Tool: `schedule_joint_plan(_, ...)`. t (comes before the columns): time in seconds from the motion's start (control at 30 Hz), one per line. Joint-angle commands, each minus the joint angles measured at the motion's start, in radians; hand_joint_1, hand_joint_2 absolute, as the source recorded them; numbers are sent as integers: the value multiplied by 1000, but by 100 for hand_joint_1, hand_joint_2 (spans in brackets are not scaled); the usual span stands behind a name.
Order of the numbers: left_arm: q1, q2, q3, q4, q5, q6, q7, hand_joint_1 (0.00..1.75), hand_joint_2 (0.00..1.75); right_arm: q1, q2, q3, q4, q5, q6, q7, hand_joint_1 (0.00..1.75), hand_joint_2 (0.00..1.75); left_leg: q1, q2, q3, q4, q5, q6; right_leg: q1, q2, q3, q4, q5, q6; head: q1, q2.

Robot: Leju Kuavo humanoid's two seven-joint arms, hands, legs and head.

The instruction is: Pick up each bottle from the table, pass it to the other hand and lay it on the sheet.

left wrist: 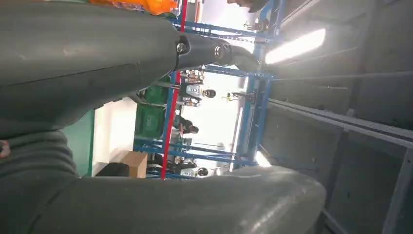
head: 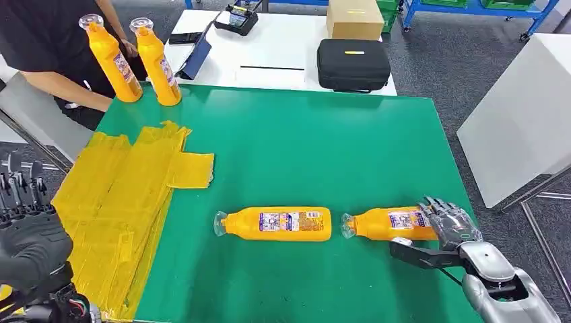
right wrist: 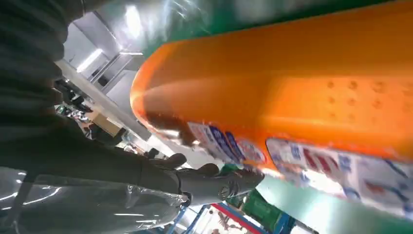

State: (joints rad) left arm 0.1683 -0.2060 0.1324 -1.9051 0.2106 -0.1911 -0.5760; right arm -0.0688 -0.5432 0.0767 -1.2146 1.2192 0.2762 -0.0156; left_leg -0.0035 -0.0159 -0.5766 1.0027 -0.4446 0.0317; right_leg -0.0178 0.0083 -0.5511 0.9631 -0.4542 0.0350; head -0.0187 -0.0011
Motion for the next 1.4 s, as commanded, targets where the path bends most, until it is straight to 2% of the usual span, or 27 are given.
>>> schedule_joint_plan(0.03,-20,26,12,63,1,3,-1,0,0,-57,19,50,101,-5,16,3,0,175,0,2,2,-1,0,-1,1,1,1,-1,0,-1,0,0)
schedule_joint_plan(0.17,-31,29,0,83,3,-1,-3,0,0,-42,18,56,162,-30,45,-10,2,175,1,2,4,-2,-1,-2,1,0,4,-2,0,-2,0,0)
schedule_joint_plan(0.2,-38,29,-4,91,3,-1,-3,0,0,-43,27,65,191,-28,51,-12,112,175,1,1,4,-2,0,-2,1,-1,4,-3,0,-2,0,0)
schedule_joint_plan(0.23,-47,31,-9,101,2,0,-4,0,0,-56,39,82,237,-23,55,-19,175,175,1,0,3,-2,0,-2,1,-1,3,-3,0,-1,0,0)
schedule_joint_plan(0.3,-66,38,-23,126,2,9,-6,0,0,-99,65,135,349,-19,43,-53,175,175,2,0,5,-3,0,-2,2,-1,5,-4,1,-2,0,0)
schedule_joint_plan(0.4,-68,41,-26,130,2,12,-8,0,0,-117,78,148,377,-18,32,-54,175,175,3,2,8,-3,0,-2,3,0,6,-5,1,-2,1,0)
schedule_joint_plan(0.47,-72,45,-32,133,7,20,-13,0,0,-200,96,210,487,-14,17,-80,175,175,2,0,9,-4,1,-3,2,-2,8,-5,2,-2,0,0)
schedule_joint_plan(0.57,-83,46,-34,141,13,20,-8,0,0,-298,118,266,615,-31,-14,-109,173,175,3,5,12,-3,0,-3,3,3,6,-5,2,-2,0,0)
schedule_joint_plan(0.7,-99,48,-30,152,18,22,-6,0,0,-296,118,282,618,-54,-22,-131,175,175,3,12,16,-2,0,-2,3,8,11,-4,5,-4,0,0)
schedule_joint_plan(0.83,-99,49,-21,147,22,28,-7,0,0,-292,125,299,592,-65,1,-129,175,175,3,10,17,-3,2,-3,3,7,3,-5,7,-4,1,0)
schedule_joint_plan(1.07,-88,50,-20,137,26,34,-9,0,0,-323,135,313,620,-89,-13,-148,175,175,3,14,21,-3,0,-2,3,12,7,-5,6,-4,1,0)
schedule_joint_plan(1.1,-84,50,-20,135,26,36,-10,0,0,-325,143,301,617,-112,-30,-164,175,175,3,16,23,-2,-1,-2,3,14,8,-4,5,-3,1,0)
schedule_joint_plan(1.13,-70,44,-9,122,23,53,-16,0,0,-312,172,222,591,-217,-78,-214,175,175,3,17,20,-3,0,-3,3,15,5,-5,7,-4,0,0)
schedule_joint_plan(1.2,-31,30,10,91,10,82,-14,0,0,-283,229,89,497,-409,-103,-264,175,175,3,18,21,-4,1,-3,4,16,13,-6,9,-4,0,0)
schedule_joint_plan(1.3,34,17,27,49,14,91,-13,0,0,-200,285,-44,236,-781,28,-271,175,175,3,25,21,-4,-1,-3,4,22,14,-4,10,-6,0,0)
schedule_joint_plan(1.33,52,17,26,40,14,102,-9,0,175,-159,293,-57,125,-865,33,-235,175,175,4,24,21,-3,-2,-3,4,22,14,-3,9,-5,1,0)
schedule_joint_plan(1.4,77,4,34,20,19,111,-5,0,175,-111,316,-72,-24,-930,-8,-216,175,175,4,22,18,-2,-1,-4,4,19,12,-2,8,-6,1,0)
